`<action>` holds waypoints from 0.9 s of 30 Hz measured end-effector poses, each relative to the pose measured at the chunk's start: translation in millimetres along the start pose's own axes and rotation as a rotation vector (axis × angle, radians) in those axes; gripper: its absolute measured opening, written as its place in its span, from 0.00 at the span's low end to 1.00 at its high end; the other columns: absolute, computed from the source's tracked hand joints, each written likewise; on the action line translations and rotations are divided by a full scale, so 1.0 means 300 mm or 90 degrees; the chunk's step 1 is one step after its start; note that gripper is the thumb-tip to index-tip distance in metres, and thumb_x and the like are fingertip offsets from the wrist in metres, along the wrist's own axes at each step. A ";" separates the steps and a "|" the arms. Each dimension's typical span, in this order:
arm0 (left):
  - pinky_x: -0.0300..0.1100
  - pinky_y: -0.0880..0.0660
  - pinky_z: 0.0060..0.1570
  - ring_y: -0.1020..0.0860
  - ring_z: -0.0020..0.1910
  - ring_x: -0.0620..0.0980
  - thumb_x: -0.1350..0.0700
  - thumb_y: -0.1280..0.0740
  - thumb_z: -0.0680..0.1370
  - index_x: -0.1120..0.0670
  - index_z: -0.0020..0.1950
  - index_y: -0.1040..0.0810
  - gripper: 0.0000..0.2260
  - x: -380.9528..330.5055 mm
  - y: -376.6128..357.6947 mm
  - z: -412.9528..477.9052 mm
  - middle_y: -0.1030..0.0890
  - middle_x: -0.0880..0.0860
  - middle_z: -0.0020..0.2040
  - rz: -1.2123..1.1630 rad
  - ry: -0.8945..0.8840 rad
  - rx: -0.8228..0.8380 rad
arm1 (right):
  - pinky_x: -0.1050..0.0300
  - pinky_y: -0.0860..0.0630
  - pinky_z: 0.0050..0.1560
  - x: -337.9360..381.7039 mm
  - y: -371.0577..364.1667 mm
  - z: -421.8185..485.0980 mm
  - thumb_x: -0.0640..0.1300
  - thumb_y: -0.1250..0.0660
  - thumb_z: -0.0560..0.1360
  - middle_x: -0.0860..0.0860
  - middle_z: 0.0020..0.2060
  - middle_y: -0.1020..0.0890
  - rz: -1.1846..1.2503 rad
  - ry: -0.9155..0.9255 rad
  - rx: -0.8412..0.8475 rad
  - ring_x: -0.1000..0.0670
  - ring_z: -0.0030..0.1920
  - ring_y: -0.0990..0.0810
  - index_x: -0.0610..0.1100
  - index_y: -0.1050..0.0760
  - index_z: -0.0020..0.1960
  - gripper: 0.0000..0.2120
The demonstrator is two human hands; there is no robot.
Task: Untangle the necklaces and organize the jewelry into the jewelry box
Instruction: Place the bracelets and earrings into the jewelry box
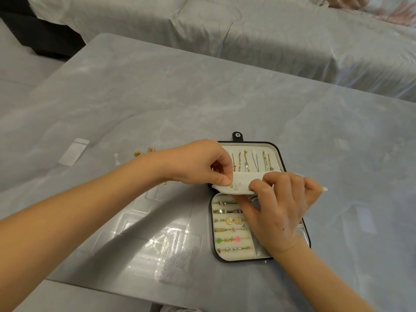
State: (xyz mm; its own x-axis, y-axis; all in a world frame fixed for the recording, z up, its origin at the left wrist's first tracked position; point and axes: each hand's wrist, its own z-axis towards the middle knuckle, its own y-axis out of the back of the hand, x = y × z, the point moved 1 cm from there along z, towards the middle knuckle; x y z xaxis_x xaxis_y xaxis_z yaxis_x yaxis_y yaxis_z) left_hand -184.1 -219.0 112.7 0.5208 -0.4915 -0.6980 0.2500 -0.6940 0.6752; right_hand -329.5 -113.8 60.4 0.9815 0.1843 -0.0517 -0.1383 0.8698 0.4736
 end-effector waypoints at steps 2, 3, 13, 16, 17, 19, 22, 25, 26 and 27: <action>0.26 0.32 0.38 0.27 0.36 0.36 0.57 0.30 0.74 0.47 0.41 0.23 0.05 -0.002 0.000 -0.001 0.24 0.40 0.37 0.012 -0.004 -0.008 | 0.51 0.41 0.44 0.002 -0.001 0.002 0.52 0.27 0.69 0.51 0.41 0.32 -0.001 -0.003 -0.005 0.49 0.40 0.32 0.47 0.33 0.43 0.16; 0.26 0.32 0.38 0.27 0.35 0.37 0.56 0.30 0.74 0.47 0.41 0.23 0.05 -0.004 0.000 -0.001 0.25 0.40 0.37 0.019 -0.004 -0.010 | 0.51 0.40 0.44 0.002 -0.002 0.003 0.52 0.27 0.69 0.51 0.41 0.32 -0.002 -0.003 -0.007 0.49 0.40 0.32 0.47 0.34 0.43 0.16; 0.31 0.25 0.49 0.22 0.48 0.37 0.55 0.32 0.76 0.51 0.47 0.19 0.03 0.044 -0.014 -0.042 0.19 0.43 0.48 -0.150 0.061 -0.044 | 0.51 0.39 0.45 -0.013 -0.009 0.037 0.55 0.27 0.68 0.49 0.39 0.25 0.018 -0.008 0.043 0.49 0.41 0.30 0.46 0.33 0.44 0.18; 0.31 0.26 0.44 0.22 0.40 0.35 0.57 0.34 0.77 0.49 0.43 0.19 0.06 0.125 0.024 -0.119 0.18 0.46 0.41 -0.234 0.127 -0.302 | 0.49 0.38 0.47 -0.029 -0.027 0.084 0.57 0.26 0.65 0.47 0.37 0.22 0.033 -0.005 0.115 0.48 0.41 0.30 0.47 0.32 0.46 0.21; 0.31 0.27 0.40 0.23 0.36 0.36 0.59 0.35 0.77 0.51 0.42 0.20 0.06 0.168 0.037 -0.153 0.19 0.47 0.39 -0.236 0.170 -0.412 | 0.49 0.38 0.47 -0.034 -0.033 0.099 0.59 0.27 0.65 0.48 0.38 0.22 0.038 -0.005 0.136 0.47 0.42 0.29 0.47 0.32 0.47 0.21; 0.33 0.30 0.37 0.24 0.36 0.42 0.60 0.35 0.77 0.54 0.43 0.20 0.06 0.249 0.045 -0.219 0.20 0.49 0.37 -0.183 0.276 -0.560 | 0.49 0.39 0.49 -0.040 -0.043 0.121 0.61 0.30 0.66 0.49 0.39 0.23 0.043 -0.006 0.181 0.47 0.42 0.28 0.47 0.31 0.48 0.22; 0.28 0.37 0.34 0.25 0.39 0.47 0.59 0.33 0.76 0.55 0.43 0.20 0.04 0.309 0.017 -0.271 0.20 0.50 0.40 -0.028 0.346 -0.578 | 0.50 0.39 0.50 -0.051 -0.052 0.142 0.64 0.34 0.66 0.49 0.41 0.23 0.044 -0.017 0.231 0.47 0.43 0.28 0.48 0.31 0.52 0.24; 0.32 0.36 0.36 0.25 0.39 0.47 0.59 0.32 0.75 0.55 0.42 0.18 0.03 0.292 -0.026 -0.269 0.21 0.48 0.38 0.023 0.291 -0.499 | 0.51 0.40 0.51 -0.058 -0.056 0.152 0.65 0.35 0.66 0.50 0.42 0.24 0.063 -0.028 0.268 0.48 0.45 0.30 0.49 0.31 0.55 0.25; 0.32 0.35 0.37 0.25 0.39 0.45 0.58 0.31 0.75 0.54 0.42 0.18 0.04 0.281 -0.043 -0.264 0.21 0.47 0.38 0.024 0.272 -0.457 | 0.51 0.40 0.51 -0.060 -0.059 0.155 0.65 0.35 0.65 0.50 0.43 0.24 0.070 -0.029 0.279 0.49 0.45 0.30 0.49 0.30 0.55 0.26; 0.31 0.34 0.38 0.24 0.39 0.43 0.57 0.31 0.74 0.53 0.42 0.18 0.03 0.272 -0.059 -0.257 0.20 0.45 0.38 0.021 0.257 -0.415 | 0.51 0.40 0.51 -0.062 -0.062 0.160 0.65 0.35 0.65 0.51 0.43 0.24 0.075 -0.029 0.291 0.49 0.45 0.30 0.49 0.29 0.55 0.26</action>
State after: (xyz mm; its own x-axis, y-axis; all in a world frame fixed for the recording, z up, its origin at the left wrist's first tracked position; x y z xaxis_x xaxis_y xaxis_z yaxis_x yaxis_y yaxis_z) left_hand -83.2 -206.3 62.3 0.7631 -0.1897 -0.6179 0.5944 -0.1695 0.7861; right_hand -338.8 -155.3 94.7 0.9688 0.2404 0.0599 -0.1871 0.5514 0.8130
